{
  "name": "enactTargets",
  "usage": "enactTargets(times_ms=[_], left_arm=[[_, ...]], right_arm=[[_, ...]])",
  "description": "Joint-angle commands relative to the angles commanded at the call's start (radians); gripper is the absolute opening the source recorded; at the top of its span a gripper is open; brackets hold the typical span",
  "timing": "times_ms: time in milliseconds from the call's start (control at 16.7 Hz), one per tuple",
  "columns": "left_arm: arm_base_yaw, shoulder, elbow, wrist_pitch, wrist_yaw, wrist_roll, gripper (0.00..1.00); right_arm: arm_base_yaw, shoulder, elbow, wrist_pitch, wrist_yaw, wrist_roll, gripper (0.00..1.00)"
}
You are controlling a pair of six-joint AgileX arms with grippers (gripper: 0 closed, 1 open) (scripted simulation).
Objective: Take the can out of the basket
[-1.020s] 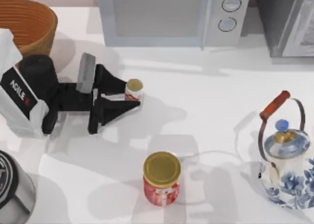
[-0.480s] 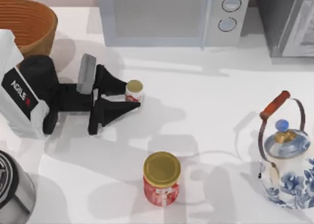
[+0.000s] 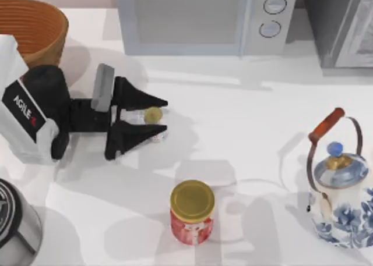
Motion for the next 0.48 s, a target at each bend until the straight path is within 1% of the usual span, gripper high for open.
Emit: enactTargets(times_ms=[120,180,480], left_arm=[[0.000,0.000,0.000,0.000,0.000,0.000,0.98],[0.000,0.000,0.000,0.000,0.000,0.000,1.00],[0.000,0.000,0.000,0.000,0.000,0.000,1.00]], right_arm=[[0.000,0.000,0.000,0.000,0.000,0.000,1.00],[0.000,0.000,0.000,0.000,0.000,0.000,1.00],[0.000,0.000,0.000,0.000,0.000,0.000,1.00]])
